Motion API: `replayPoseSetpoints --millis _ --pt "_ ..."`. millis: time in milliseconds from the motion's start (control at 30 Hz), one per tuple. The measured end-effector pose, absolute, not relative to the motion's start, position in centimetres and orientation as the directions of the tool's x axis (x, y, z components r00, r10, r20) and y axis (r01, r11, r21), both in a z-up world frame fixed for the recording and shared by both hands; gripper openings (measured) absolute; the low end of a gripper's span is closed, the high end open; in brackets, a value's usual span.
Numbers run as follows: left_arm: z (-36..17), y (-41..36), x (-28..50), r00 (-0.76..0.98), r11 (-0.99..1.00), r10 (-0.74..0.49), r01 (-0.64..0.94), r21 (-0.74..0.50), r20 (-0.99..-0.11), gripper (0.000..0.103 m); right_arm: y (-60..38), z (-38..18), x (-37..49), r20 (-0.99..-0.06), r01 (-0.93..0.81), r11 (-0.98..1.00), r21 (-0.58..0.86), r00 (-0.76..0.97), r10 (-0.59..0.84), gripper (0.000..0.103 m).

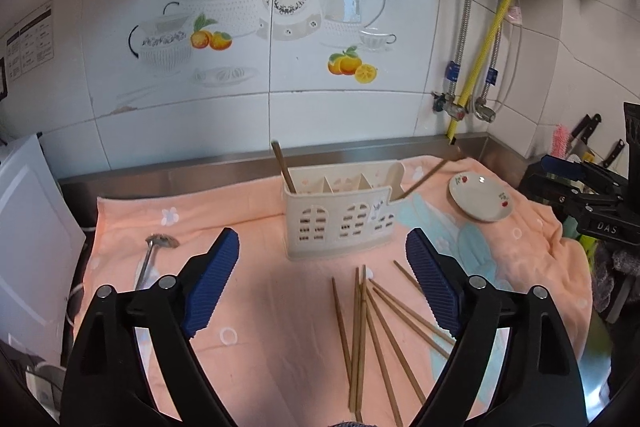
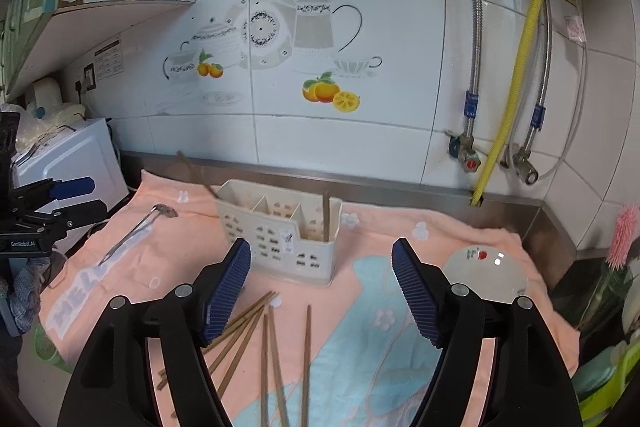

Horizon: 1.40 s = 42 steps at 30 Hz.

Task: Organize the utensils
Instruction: 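Withdraw both open tools from the holder back over the loose chopsticks, then close the left tool on one loose chopstick while the right tool grasps another chopstick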

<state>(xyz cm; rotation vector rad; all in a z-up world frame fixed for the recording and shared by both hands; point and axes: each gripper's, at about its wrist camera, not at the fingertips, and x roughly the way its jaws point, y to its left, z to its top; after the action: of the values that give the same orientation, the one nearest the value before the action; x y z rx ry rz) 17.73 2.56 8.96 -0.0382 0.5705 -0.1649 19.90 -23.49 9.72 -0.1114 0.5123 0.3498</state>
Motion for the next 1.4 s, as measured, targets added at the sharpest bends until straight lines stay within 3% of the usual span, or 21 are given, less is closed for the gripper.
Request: replayPoseSetpoints --millis 200,833,1000,1233,1400 --pt "6.4 2.7 15.7 0.815 0.984 -0.18 0.148 -0.103 -0.551 0.091 -23.6 7.0 17.4 -0.522 -0.384 0.924 0.0 0.788 0.327 0.071" --pt "-2.6 3.1 12.9 0.742 0.987 -0.16 0.123 -0.102 -0.651 0.091 -23.8 -4.1 13.5 -0.632 -0.39 0.921 0.008 0.712 0.307 0.071" --pt "-4.6 2.7 12.4 0.72 0.987 -0.158 0.132 -0.091 -0.676 0.089 -24.1 -6.2 13.8 -0.661 -0.382 0.924 0.027 0.687 0.303 0.066" --pt "-6.8 2.1 12.8 0.681 0.985 -0.168 0.148 -0.091 -0.713 0.073 -24.4 -8.3 14.3 -0.697 -0.374 0.927 0.032 0.657 0.289 0.055" --pt "-8.0 1.3 13.4 0.654 0.981 -0.181 0.173 -0.087 -0.734 0.056 -24.6 -9.5 15.0 -0.718 -0.374 0.927 0.033 0.637 0.282 0.04"
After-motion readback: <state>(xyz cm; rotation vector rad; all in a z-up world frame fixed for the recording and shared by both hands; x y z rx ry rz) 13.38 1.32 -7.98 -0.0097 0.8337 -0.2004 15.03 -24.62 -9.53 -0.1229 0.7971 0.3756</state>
